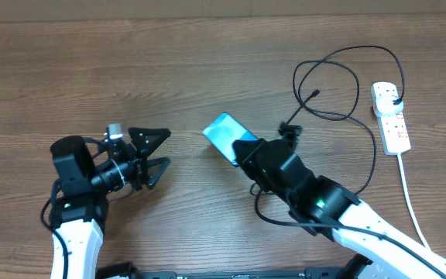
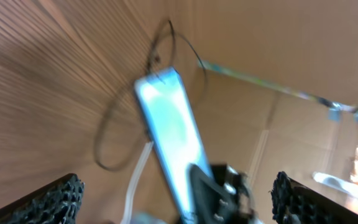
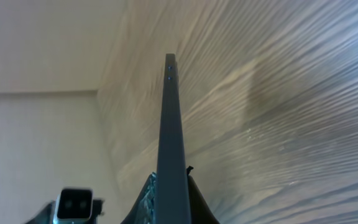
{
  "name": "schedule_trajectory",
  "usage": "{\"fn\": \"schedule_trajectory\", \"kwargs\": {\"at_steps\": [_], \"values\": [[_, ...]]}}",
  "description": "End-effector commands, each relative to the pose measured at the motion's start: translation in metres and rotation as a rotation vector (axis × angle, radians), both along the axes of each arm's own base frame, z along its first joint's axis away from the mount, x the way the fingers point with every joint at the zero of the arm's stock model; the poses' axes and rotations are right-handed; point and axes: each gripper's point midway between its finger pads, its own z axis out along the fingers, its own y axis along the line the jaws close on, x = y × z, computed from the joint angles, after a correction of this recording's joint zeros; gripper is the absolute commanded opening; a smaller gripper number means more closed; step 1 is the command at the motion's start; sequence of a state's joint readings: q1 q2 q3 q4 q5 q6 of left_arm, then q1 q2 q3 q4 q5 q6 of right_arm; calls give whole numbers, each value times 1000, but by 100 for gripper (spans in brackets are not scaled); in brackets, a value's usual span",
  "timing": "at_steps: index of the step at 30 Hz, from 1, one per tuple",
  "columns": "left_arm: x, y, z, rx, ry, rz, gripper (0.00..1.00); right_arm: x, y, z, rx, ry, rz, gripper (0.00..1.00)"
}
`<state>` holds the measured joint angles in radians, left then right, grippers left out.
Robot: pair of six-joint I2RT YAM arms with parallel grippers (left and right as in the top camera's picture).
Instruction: Plug charger to phone and switch on socket
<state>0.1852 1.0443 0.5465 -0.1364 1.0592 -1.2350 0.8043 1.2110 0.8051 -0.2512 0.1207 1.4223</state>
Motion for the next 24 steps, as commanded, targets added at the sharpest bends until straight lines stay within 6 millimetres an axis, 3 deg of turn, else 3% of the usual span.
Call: {"fn": "schedule_trajectory", "kwargs": {"at_steps": [1, 6, 12, 17, 24], "values": [[-7, -25, 3, -164, 191, -47, 100, 3, 20, 8, 104, 33, 30, 4], [-3, -43, -13, -152, 297, -20, 90, 1, 24, 6, 218, 144, -38, 4], [-1, -53, -27, -136, 373, 13, 81, -14, 36, 8, 360, 323, 30, 4], [0, -54, -29, -129, 382, 28, 70, -19, 37, 11, 398, 375, 78, 4], [5, -50, -32, -124, 393, 75, 64, -28, 43, 15, 420, 399, 135, 4]]}}
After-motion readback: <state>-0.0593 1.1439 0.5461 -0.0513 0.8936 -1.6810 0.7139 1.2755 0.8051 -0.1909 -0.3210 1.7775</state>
